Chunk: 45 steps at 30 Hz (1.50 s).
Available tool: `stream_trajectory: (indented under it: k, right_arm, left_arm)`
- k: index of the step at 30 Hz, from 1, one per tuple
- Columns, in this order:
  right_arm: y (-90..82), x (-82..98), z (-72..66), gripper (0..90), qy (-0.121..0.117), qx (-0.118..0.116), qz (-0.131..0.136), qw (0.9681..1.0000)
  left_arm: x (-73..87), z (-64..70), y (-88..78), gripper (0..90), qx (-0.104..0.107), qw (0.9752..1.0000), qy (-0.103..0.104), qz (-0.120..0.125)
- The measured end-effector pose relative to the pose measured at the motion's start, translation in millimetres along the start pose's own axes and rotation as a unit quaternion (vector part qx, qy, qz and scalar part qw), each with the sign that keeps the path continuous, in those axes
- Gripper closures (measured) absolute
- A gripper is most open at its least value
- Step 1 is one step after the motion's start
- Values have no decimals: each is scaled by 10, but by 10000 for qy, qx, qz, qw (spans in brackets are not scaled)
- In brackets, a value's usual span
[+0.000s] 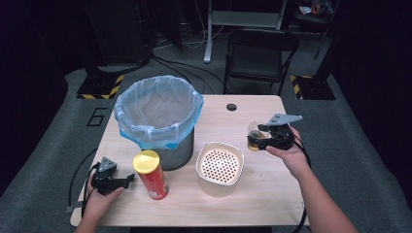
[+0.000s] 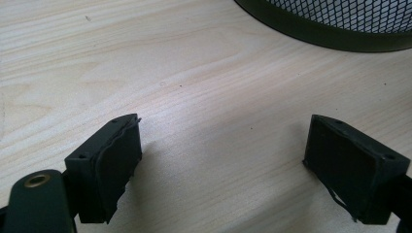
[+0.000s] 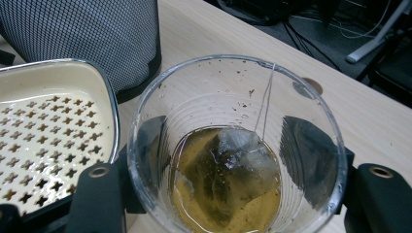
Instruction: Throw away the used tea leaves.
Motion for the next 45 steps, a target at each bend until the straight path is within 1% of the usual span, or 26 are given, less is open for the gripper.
stream_trajectory:
  k: [3, 6, 7, 12, 13, 14, 15, 17, 18, 21, 22, 23, 25, 26, 28, 30, 31, 32, 33, 37, 38, 40, 41, 42, 44, 45]
  right_arm:
    - [71, -82, 30, 343, -135, -171, 5, 9998]
    - [120, -122, 46, 343, -193, -243, 22, 9995]
    - [173, -158, 61, 344, -313, -239, 57, 9992]
    - [279, -218, 79, 344, -437, -357, 145, 9983]
    - [325, -236, 77, 344, -536, -400, 132, 9977]
    - [325, -236, 77, 344, -536, -400, 132, 9977]
    - [375, -259, 68, 344, -685, -404, 89, 9968]
    - [396, -273, 57, 344, -724, -391, 68, 9966]
    - [419, -294, 48, 344, -874, -388, 62, 9954]
    - [455, -351, -8, 344, -1094, -390, 51, 9932]
    - [455, -351, -8, 344, -1094, -390, 51, 9932]
    - [461, -373, -37, 344, -1234, -374, 66, 9916]
    - [463, -384, -52, 344, -1287, -349, 87, 9910]
    - [470, -406, -76, 344, -1419, -321, 142, 9893]
    - [471, -413, -89, 344, -1476, -305, 161, 9885]
    - [472, -431, -124, 344, -1629, -264, 186, 9861]
    - [467, -450, -165, 344, -1819, -237, 188, 9828]
    - [467, -450, -165, 344, -1819, -237, 188, 9828]
    - [464, -460, -184, 344, -1902, -208, 213, 9813]
    - [453, -482, -259, 344, -2239, -136, 228, 9743]
    - [453, -485, -280, 344, -2365, -114, 186, 9714]
    - [451, -491, -302, 344, -2453, -104, 183, 9692]
    - [452, -493, -328, 344, -2556, -72, 190, 9666]
    - [452, -493, -328, 344, -2556, -72, 190, 9666]
    - [456, -491, -349, 344, -2663, -52, 186, 9637]
    - [461, -486, -371, 344, -2762, -63, 194, 9609]
  left_arm:
    - [0, 0, 0, 132, 0, 10000, 2, 0]
    - [0, -1, 1, 131, 3, 10000, 2, 1]
    - [-1, -1, 1, 131, 7, 10000, 2, 5]
    - [-1, -1, 1, 131, 7, 10000, 4, 4]
    - [-1, -1, 1, 132, 5, 10000, 5, 4]
    - [-1, -1, 1, 132, 5, 10000, 5, 4]
    - [-1, -1, 1, 132, 5, 10000, 7, 2]
    - [-1, 0, 1, 131, 7, 10000, 8, 3]
    - [0, 1, 0, 132, 10, 10000, 10, 3]
    - [3, 10, -4, 131, 44, 10000, -2, -8]
    - [3, 10, -4, 131, 44, 10000, -2, -8]
    - [5, 12, -8, 131, 59, 10000, -5, -33]
    - [5, 12, -8, 131, 58, 10000, -6, -31]
    - [5, 12, -8, 131, 59, 10000, -5, -31]
    - [5, 12, -8, 131, 59, 10000, -5, -29]
    - [5, 11, -8, 131, 59, 10000, -3, -32]
    - [5, 11, -8, 131, 59, 10000, -4, -32]
    - [5, 11, -8, 131, 59, 10000, -4, -32]
    - [5, 11, -8, 131, 59, 10000, -2, -32]
    - [5, 11, -8, 131, 58, 10000, -4, -31]
    - [5, 12, -8, 131, 58, 10000, -5, -30]
    - [5, 12, -8, 131, 59, 10000, -5, -31]
    - [5, 11, -8, 131, 59, 10000, -4, -31]
    - [5, 11, -8, 131, 59, 10000, -4, -31]
    - [5, 12, -8, 131, 58, 10000, -5, -30]
    - [5, 11, -8, 131, 59, 10000, -4, -31]
Point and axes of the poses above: each handheld gripper's, and its own axes: y roughly forward along the jaws, x roughly out of its underside, z roughly to its right, the point moved 2 cm from there along y, roughly forward along the jaws, and after that the axes turned 11 degrees about -x, right-handed, at the moved point
